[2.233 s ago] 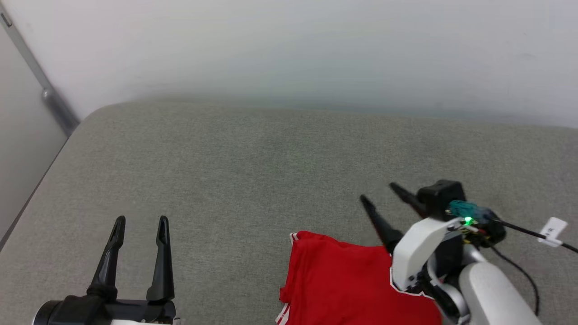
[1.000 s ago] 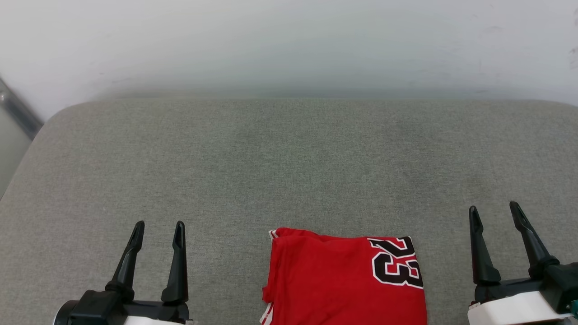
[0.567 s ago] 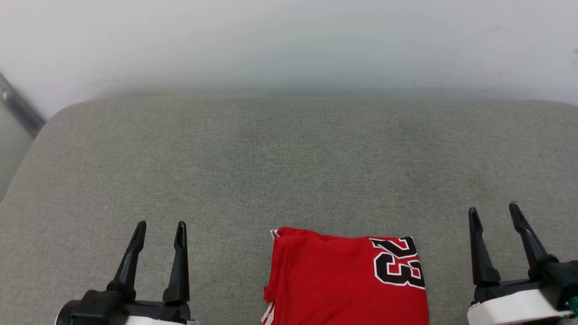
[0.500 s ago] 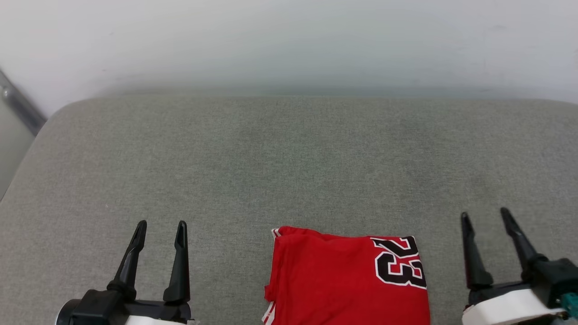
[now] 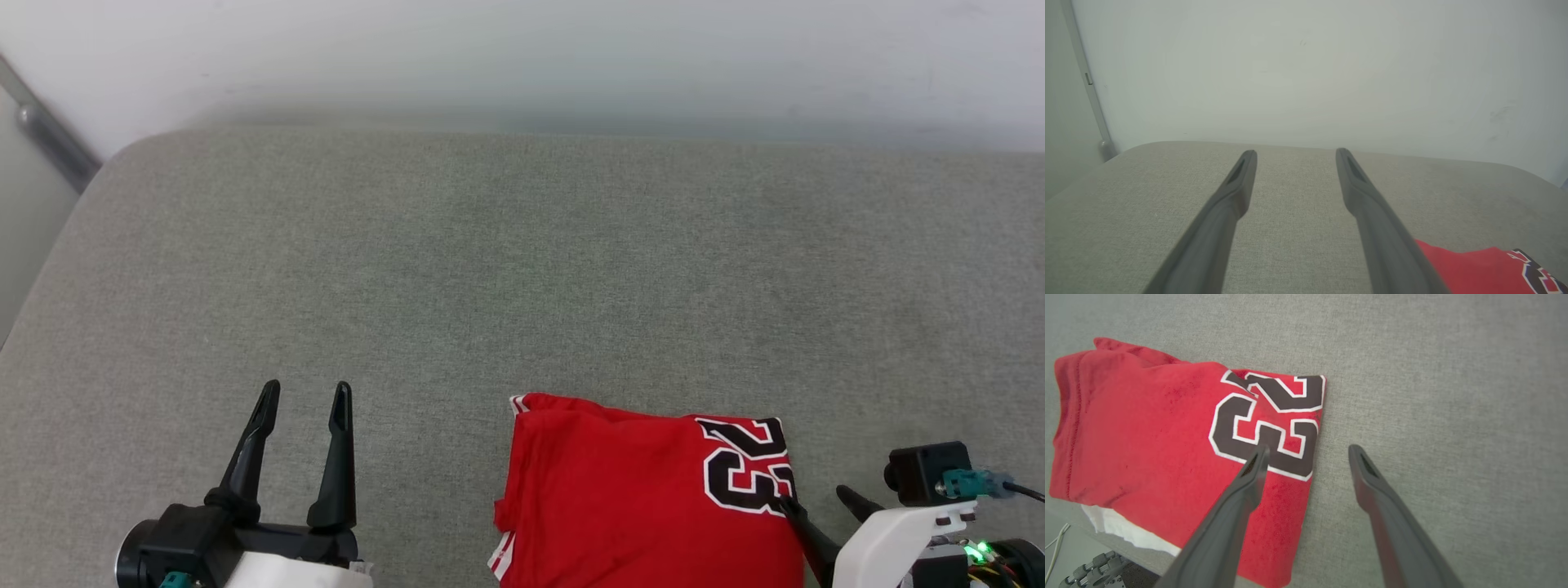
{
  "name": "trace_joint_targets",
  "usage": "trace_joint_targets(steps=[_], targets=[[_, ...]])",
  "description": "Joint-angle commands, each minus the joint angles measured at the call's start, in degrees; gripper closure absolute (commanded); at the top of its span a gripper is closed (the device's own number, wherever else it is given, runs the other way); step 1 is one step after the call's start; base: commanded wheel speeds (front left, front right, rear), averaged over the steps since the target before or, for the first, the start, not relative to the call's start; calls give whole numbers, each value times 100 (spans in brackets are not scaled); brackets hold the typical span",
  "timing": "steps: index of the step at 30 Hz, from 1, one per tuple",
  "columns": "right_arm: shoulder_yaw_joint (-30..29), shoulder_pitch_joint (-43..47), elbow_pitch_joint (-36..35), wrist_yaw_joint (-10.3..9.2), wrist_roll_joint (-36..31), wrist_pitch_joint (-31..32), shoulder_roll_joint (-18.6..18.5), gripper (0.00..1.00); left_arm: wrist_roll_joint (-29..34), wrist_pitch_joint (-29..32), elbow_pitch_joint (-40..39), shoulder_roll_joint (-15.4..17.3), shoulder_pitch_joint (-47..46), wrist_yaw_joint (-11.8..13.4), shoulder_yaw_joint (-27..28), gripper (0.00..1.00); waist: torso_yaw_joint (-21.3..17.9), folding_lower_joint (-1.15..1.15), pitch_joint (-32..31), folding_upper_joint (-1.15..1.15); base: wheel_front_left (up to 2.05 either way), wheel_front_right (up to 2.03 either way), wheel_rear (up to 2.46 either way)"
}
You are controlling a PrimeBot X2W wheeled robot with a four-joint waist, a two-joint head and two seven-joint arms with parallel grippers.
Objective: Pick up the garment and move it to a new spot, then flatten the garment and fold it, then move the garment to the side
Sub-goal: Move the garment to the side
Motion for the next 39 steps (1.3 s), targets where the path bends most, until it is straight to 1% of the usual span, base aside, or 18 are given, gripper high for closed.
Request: trace_joint_targets(steps=[1, 6, 10, 14, 19, 20, 22, 23, 25, 28, 32, 35, 39], targets=[[11, -27, -60, -1, 24, 130, 10, 0, -33, -13, 22, -5, -65, -11, 2, 0, 63, 0, 79, 0, 0, 0, 0], [-48, -153, -140, 0, 132, 1074, 101, 0, -40, -13, 63, -6, -191, -11, -74, 0, 193, 0, 282, 0, 0, 0, 0], [-53, -282, 11, -1, -40, 1571, 150, 0, -14, -13, 93, -6, -298, -12, -156, 0, 311, 0, 400, 0, 0, 0, 0], [-40, -400, 420, 0, -9, 1807, 293, 0, -11, -13, 136, -6, -376, -12, -194, 0, 403, 0, 470, 0, 0, 0, 0], [143, -411, 984, 1, -103, 1747, 434, 0, 35, -13, 214, -6, -411, -9, -269, 0, 484, 0, 453, 0, 0, 0, 0], [186, -426, 1063, 8, -153, 1696, 441, 5, 33, -13, 219, -6, -399, -10, -272, 0, 485, 0, 441, 0, 0, 0, 0], [293, -495, 1184, 8, -221, 1537, 444, 88, 29, -13, 236, -6, -364, -10, -271, 0, 470, 0, 417, 0, 0, 0, 0], [304, -532, 1216, 8, -248, 1432, 442, 100, 35, -13, 250, -6, -346, -10, -278, 0, 455, 0, 400, 0, 0, 0, 0], [343, -615, 1260, 6, -366, 1269, 360, 100, 97, -13, 276, -6, -326, -10, -293, 0, 402, 0, 370, 0, 0, 0, 0], [445, -829, 1252, -5, -568, 1077, 139, 100, 91, -13, 284, -6, -331, -11, -290, 0, 261, 0, 340, 0, 0, 0, 0], [807, -1144, 1106, -6, -876, 1057, -345, 100, 108, -13, 283, -6, -361, -11, -362, 0, -49, 0, 341, 0, 0, 0, 0], [1216, -1486, 941, -3, -998, 1157, -775, 100, 125, -13, 268, -6, -435, -11, -520, 0, -380, 0, 438, 0, 0, 0, 0], [1622, -2075, 750, -3, -1187, 1307, -1612, 100, 172, -13, 217, -5, -635, -11, -839, 0, -819, 0, 702, 0, 0, 0, 0]])
